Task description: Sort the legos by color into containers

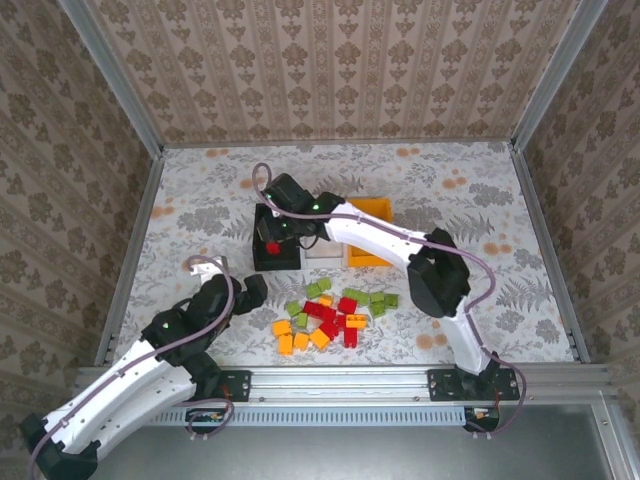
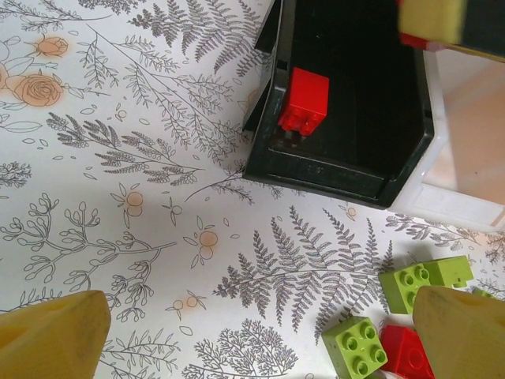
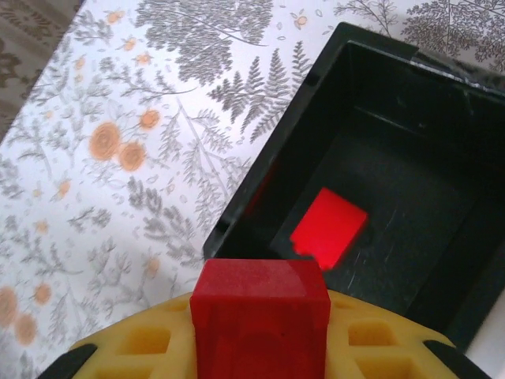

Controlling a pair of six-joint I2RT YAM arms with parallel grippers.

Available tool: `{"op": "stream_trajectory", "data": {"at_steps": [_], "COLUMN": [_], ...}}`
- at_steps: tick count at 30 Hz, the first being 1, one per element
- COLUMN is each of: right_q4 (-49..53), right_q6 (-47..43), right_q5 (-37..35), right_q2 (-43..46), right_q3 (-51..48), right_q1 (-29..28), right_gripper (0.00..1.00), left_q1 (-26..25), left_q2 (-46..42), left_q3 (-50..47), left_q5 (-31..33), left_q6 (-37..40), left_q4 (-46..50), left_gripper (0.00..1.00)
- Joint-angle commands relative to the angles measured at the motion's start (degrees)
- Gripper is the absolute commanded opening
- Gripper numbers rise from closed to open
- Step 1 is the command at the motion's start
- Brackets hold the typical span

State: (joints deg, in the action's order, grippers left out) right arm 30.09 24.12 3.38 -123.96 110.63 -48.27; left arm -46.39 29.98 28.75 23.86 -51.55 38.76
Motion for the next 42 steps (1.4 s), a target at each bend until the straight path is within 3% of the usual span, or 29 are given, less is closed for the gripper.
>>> {"op": "stream_trajectory", "data": {"at_steps": [1,7,13,22,32,37,42], "right_q4": [4.93,4.96,3.77,-5.21,-1.22,-3.11,-3.62], "right_q6": [0.27,1.04,1.17,3.96,9.68,13.67,15.25], "right_q5": [-1.73,-2.00,-3.05,-5.13,-14.05,-12.82,-14.69], "right_q2": [-4.05,-6.73,-0.67,24.21,50.45,54.23,52.56], "right_q3": [5.28,10.46,7.25,-24.45,-58.47,-69.18,-72.02], "right_q1": [1.22,2.68,2.83,2.74,3.13,3.67,4.07], "right_gripper": [0.36,0.61,0.66,0.68,0.72,0.73,0.73], "left_q1": [0.55,0.75,0.78,0.97,1.53,2.22,3.04], "left_q2": [-0.97,-0.90,-1.55,-0.58,3.82,6.12,7.85], "left_q3": [-0.20,0.45,0.37,0.86,-0.42,-1.40,-1.90], "left_q5": [0.34,0.27,-0.73,-2.32,-3.38,-4.89,-6.35], "left_q6": [-1.52,-0.60,0.01,2.63,2.97,2.63,2.29], "left_q4": [2.85,3.36,2.68,-1.07,-6.27,-8.88,-10.04], "left_gripper": [1.00,1.00,1.00,1.00,1.00,1.00,1.00]}}
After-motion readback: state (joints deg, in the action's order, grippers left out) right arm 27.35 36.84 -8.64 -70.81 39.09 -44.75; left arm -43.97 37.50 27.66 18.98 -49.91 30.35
